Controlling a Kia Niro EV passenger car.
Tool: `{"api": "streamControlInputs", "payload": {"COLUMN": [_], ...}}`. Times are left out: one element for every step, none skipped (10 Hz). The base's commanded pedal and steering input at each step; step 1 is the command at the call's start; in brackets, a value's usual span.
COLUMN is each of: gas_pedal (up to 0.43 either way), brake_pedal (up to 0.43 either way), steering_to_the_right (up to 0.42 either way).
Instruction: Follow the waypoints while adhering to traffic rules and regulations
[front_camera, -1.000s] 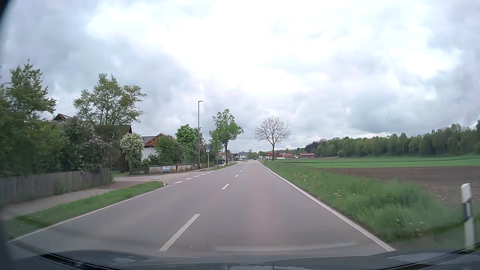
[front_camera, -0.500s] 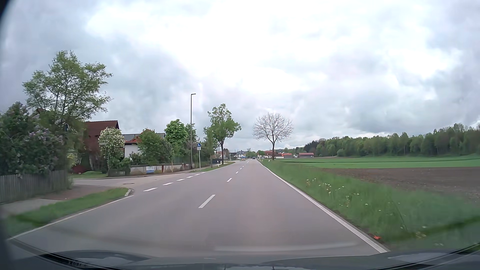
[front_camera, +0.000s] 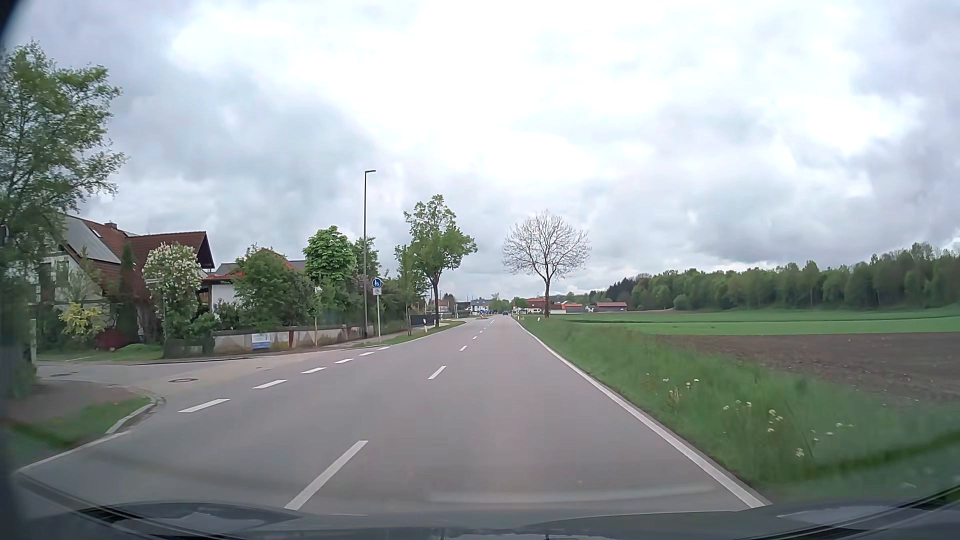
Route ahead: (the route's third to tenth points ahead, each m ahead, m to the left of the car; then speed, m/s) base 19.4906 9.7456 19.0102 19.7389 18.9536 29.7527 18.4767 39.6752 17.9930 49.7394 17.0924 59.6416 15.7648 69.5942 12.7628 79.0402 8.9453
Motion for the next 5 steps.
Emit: {"api": "streamControlInputs", "payload": {"gas_pedal": [0.000,0.000,0.000,0.000,0.000], "brake_pedal": [0.262,0.268,0.274,0.280,0.280], "steering_to_the_right": [0.002,-0.003,-0.010,-0.024,-0.043]}}
